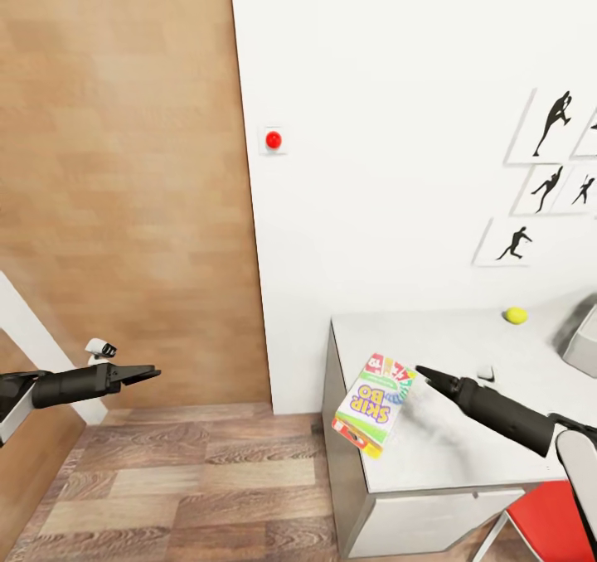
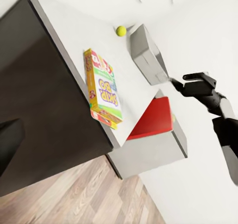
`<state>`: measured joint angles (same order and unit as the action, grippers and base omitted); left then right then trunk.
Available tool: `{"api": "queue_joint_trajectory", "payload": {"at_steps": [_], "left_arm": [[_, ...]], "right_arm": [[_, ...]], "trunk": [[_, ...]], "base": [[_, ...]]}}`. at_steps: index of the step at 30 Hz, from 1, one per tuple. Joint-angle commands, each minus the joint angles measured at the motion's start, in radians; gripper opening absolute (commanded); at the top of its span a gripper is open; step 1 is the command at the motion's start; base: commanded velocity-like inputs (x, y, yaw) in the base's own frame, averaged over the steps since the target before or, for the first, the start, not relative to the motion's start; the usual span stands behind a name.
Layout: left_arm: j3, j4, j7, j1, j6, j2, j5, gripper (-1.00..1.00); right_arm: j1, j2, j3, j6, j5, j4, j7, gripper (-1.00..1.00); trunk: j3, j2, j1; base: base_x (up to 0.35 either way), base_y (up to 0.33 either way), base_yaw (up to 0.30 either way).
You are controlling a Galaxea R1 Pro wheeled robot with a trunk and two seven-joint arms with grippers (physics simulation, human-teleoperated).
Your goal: Put all the toys in the child's room - the three board games (two on the bed and one on the table), the two jigsaw puzzles on the table, and the tennis ball on the table - inside the toy box on the table in the child's room.
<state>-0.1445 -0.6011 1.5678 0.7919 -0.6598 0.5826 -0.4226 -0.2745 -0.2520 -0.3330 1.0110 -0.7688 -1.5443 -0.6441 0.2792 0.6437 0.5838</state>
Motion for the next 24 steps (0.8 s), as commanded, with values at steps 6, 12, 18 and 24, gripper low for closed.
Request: {"api": "queue_joint_trajectory", "payload": {"at_steps": [6, 12, 18, 24], "left_arm": [[-0.007, 0.0, 0.003, 0.001, -0.013, -0.001, -0.005, 1.0], [-0.007, 0.0, 0.003, 0.001, -0.015, -0.002, -0.005, 1.0], [-0.007, 0.0, 0.003, 0.001, -0.015, -0.009, -0.005, 1.0], [-0.007, 0.0, 0.003, 0.001, -0.015, -0.016, -0.005, 1.0]], "right_arm": [[0.084, 0.005, -0.014, -0.144, 0.004, -0.005, -0.209, 1.0], [0.103, 0.006, -0.065, -0.175, 0.003, -0.016, -0.332, 1.0], [0.106, 0.009, -0.094, -0.18, 0.003, -0.014, -0.381, 1.0], [0.107, 0.009, -0.098, -0.181, 0.003, -0.015, -0.394, 1.0]], "trunk": [[-0.008, 0.001, 0.0], [-0.018, 0.001, 0.0], [-0.028, 0.001, 0.0], [-0.038, 0.001, 0.0]], "base": [[0.0, 0.0, 0.0], [-0.029, 0.0, 0.0], [-0.032, -0.022, 0.0], [-0.002, -0.209, 0.0]]}}
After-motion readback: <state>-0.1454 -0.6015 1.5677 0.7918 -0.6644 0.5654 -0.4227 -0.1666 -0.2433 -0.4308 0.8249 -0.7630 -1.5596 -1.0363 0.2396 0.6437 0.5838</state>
